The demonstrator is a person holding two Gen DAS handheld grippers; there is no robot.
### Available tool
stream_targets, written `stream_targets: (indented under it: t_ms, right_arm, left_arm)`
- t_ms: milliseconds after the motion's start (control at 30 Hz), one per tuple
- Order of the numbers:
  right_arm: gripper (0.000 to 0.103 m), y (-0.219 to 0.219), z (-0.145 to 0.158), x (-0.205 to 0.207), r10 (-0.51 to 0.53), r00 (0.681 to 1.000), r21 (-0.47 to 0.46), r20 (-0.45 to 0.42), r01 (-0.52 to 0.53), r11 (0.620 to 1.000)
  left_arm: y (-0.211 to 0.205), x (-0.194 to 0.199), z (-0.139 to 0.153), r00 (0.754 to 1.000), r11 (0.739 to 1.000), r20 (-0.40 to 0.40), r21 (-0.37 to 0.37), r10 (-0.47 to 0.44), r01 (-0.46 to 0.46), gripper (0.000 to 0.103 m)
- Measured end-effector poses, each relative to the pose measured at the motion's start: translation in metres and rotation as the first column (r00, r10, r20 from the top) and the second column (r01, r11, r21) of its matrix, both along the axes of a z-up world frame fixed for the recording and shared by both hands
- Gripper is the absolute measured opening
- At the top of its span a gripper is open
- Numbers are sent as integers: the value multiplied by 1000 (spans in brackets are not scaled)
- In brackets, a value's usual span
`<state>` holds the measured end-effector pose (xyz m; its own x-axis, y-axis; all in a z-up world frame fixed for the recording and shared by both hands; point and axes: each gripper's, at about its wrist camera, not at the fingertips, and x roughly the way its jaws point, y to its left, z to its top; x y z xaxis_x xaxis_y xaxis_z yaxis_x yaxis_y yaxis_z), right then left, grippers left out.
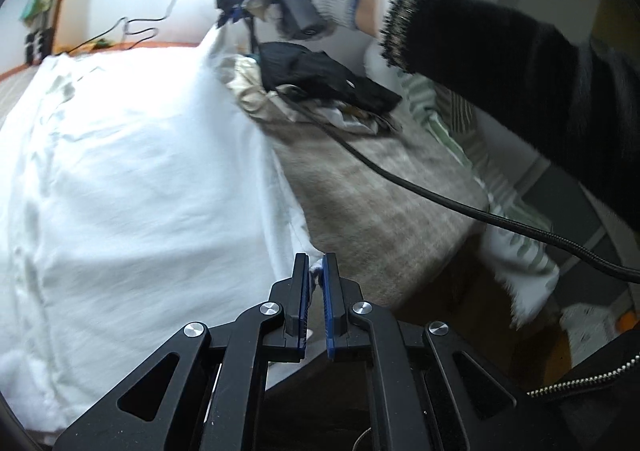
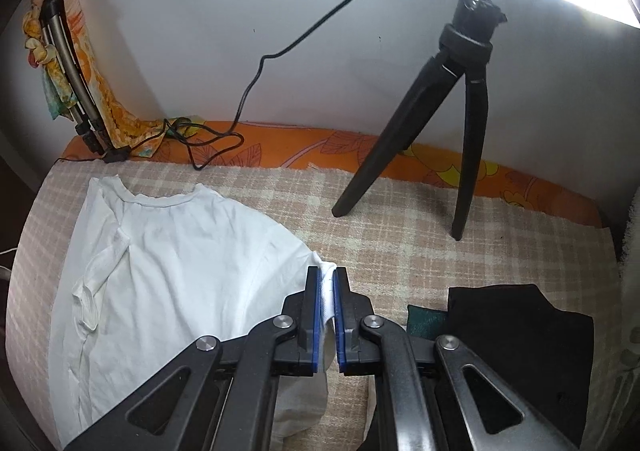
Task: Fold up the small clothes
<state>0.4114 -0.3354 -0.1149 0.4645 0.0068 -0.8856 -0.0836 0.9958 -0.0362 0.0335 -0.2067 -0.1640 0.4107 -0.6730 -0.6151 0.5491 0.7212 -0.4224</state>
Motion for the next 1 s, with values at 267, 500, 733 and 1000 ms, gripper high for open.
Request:
stream_targets:
  t_ms: [267,500,733,1000]
  right_arm:
    - [3,55,14,-5,37,999,-86,24,-35,996]
    - [3,111,10,-5,88,996,-135,31,-83,987]
    - [3,168,-3,2,135,991,-175,21,-130,976]
    - [9,219,-27,7,196,980,-158,-37,-199,967]
  left_arm:
    - [30,-6,1,998,998,6,-27,61,-60,5]
    - [60,-11,-5,993,992,4,-37,120,-120,5]
    - [77,-15,-8,988,987,8,-39,154,-154,5]
    - [90,-13,-21,985,986,-56,-23,166,-167,5]
